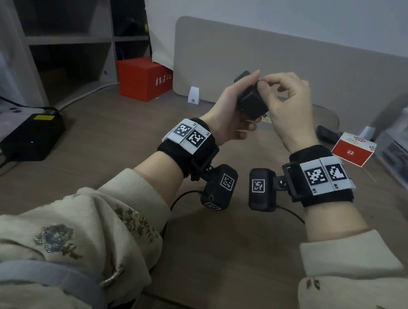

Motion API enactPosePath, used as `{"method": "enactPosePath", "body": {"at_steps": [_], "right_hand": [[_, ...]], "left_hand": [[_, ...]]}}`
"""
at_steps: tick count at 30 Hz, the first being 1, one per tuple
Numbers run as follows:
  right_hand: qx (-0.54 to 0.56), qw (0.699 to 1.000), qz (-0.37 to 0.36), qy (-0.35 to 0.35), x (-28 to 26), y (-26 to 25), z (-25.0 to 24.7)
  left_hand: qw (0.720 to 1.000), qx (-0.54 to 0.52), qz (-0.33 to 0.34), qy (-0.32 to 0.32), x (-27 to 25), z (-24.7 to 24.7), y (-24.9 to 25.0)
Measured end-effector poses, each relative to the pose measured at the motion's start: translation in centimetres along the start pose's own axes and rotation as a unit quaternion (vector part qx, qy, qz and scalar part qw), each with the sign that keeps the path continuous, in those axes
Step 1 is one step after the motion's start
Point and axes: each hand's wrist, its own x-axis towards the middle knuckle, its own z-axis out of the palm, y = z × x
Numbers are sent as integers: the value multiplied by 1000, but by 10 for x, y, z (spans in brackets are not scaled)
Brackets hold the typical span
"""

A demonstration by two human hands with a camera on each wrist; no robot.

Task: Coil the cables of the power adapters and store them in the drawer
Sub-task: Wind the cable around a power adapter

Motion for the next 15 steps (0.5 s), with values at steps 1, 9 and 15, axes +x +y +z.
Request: {"method": "enactPosePath", "body": {"at_steps": [1, 9, 15], "right_hand": [[27, 999, 17, -11, 0, -2, 0], [221, 967, 123, -4, -2, -12, 4], [229, 966, 120, 9, -7, -15, 4]], "left_hand": [[1000, 2, 3, 0, 0, 0, 0], [999, -20, 25, 14, 1, 2, 0], [999, -21, 21, 21, 1, 1, 0]]}}
